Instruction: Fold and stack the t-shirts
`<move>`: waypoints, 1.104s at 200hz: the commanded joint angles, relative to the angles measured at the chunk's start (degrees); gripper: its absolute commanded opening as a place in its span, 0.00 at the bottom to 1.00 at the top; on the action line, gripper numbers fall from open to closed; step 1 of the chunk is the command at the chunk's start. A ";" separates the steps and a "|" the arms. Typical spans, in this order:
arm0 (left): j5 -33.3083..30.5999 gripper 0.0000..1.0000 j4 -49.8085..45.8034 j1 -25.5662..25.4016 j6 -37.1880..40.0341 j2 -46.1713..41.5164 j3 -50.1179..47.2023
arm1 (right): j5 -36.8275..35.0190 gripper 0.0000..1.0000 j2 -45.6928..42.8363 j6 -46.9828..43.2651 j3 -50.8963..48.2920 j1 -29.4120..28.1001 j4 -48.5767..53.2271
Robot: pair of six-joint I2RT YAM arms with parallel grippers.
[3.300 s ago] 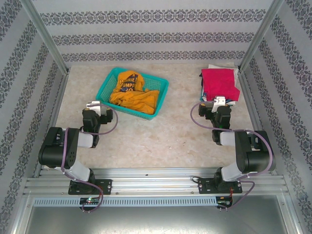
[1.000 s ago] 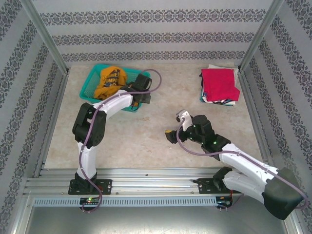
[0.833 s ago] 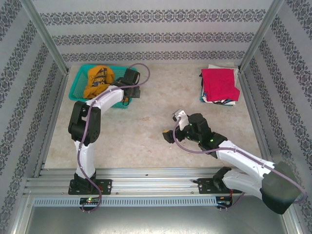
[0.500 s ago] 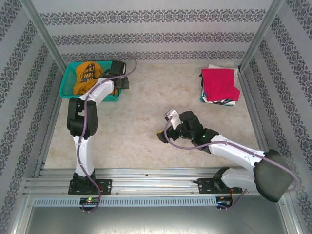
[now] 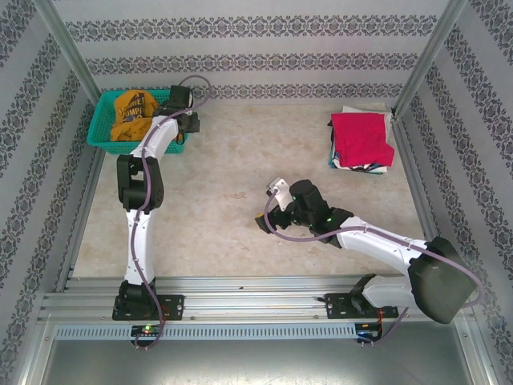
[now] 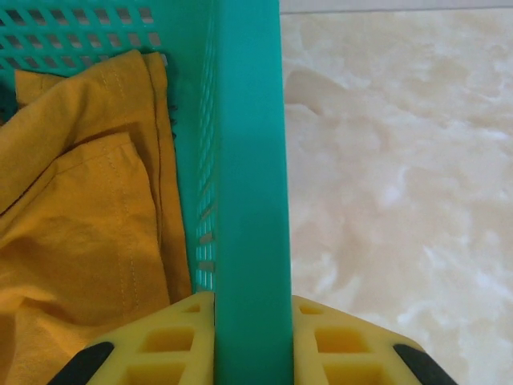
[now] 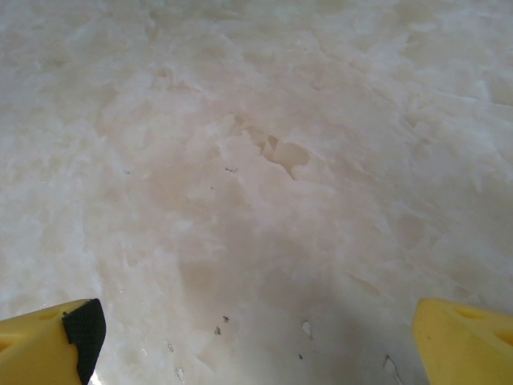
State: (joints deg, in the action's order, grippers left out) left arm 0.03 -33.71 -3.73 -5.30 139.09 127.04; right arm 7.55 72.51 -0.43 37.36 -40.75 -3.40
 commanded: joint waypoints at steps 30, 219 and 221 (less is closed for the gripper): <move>4.31 0.38 -5.70 0.31 0.48 1.30 4.74 | -1.84 0.98 -0.25 -0.53 0.87 -1.28 0.05; -8.76 0.88 -9.05 13.02 -4.76 5.24 12.17 | -2.43 0.98 0.03 -0.22 0.20 -3.00 -0.12; -8.72 0.85 -9.45 13.03 -4.73 5.63 12.59 | -2.45 0.98 0.12 -0.46 0.28 -2.97 -0.12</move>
State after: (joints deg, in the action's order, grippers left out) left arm -8.71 -35.40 8.19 -9.02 140.11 133.05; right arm 6.20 72.49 -0.40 37.39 -43.03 -3.20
